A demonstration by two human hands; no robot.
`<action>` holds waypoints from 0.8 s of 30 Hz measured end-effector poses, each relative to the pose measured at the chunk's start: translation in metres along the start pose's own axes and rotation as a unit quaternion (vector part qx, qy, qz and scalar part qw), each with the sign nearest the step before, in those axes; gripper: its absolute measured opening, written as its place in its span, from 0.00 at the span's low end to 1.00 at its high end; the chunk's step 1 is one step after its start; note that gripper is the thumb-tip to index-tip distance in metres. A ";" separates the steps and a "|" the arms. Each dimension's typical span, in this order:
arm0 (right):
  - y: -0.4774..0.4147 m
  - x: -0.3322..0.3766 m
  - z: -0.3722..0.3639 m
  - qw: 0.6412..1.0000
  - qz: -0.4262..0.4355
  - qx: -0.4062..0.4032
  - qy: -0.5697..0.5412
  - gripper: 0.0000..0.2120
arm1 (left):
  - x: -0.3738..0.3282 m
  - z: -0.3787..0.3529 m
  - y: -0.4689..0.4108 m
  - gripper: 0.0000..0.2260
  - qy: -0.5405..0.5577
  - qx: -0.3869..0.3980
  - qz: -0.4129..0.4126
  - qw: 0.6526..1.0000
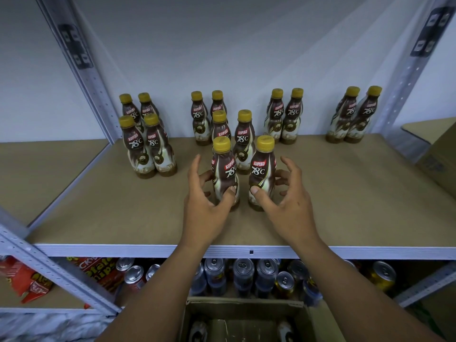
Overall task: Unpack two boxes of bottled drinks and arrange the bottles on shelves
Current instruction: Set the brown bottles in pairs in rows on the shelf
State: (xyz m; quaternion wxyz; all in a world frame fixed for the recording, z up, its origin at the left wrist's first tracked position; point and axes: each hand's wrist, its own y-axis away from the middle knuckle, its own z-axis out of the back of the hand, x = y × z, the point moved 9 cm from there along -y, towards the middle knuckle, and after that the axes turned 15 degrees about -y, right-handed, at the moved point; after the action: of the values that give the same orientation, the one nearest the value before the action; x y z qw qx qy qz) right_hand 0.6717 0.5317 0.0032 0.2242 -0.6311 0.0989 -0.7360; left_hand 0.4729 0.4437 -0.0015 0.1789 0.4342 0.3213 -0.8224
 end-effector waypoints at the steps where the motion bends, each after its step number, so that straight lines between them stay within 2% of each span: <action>1: 0.000 0.000 0.000 1.000 0.001 -0.003 -0.003 0.41 | -0.001 0.001 0.001 0.43 0.001 0.000 0.000 1.000; 6: -0.002 -0.002 0.000 1.000 0.000 -0.007 -0.001 0.44 | -0.002 0.003 0.001 0.45 -0.011 -0.005 0.001 1.000; 15: -0.002 -0.004 -0.002 1.000 0.000 0.000 0.011 0.42 | -0.003 -0.002 0.000 0.42 -0.014 0.011 -0.005 1.000; 24: -0.002 -0.005 -0.003 1.000 -0.007 0.007 -0.001 0.43 | -0.007 -0.004 -0.001 0.43 -0.009 0.026 -0.012 1.000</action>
State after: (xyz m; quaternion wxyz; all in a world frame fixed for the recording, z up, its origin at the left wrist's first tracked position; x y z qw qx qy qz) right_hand 0.6692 0.5353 -0.0008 0.2238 -0.6308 0.0893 -0.7376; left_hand 0.4788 0.4472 0.0024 0.1602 0.4273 0.3034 -0.8365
